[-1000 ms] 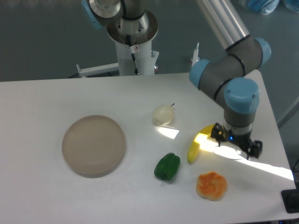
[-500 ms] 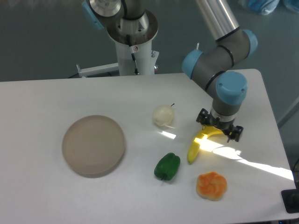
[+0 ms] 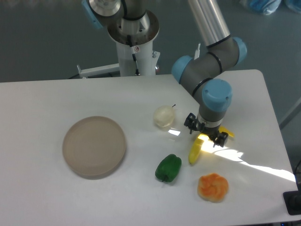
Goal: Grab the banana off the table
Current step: 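Lower the gripper onto the banana and close the fingers on it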
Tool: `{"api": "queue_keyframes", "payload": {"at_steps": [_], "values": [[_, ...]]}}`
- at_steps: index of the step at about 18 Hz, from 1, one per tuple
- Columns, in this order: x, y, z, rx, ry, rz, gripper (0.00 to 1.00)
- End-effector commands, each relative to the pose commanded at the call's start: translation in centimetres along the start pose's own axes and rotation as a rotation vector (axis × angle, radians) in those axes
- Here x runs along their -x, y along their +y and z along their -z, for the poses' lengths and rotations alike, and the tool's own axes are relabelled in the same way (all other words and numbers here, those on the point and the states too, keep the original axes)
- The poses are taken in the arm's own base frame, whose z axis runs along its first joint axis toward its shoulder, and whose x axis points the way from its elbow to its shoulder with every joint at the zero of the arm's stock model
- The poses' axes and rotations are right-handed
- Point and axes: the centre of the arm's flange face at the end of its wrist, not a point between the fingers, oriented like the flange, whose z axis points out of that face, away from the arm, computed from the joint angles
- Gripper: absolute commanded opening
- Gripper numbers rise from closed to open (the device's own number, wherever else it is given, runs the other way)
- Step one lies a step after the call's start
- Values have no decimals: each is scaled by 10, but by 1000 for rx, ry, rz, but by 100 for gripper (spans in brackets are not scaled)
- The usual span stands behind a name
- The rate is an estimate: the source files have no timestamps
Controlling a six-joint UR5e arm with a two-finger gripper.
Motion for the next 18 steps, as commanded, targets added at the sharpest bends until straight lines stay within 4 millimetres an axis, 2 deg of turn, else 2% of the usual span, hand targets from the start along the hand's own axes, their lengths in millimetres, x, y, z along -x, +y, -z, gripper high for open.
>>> {"api": "queue_keyframes", "payload": {"at_steps": [4,9,10,12,13,15,18], "values": [[-4,4,-5,9,2,-72,100],[-8,6,-13,14,13,-62,100],[-8,7,-12,13,9,-60,95],[-6,8,-11,8,8,-57,54],[-5,10,-11,8,8,-54,40],[-3,10,-10,7,5,-54,31],[-1,9,-5,4,-5,-54,30]]}}
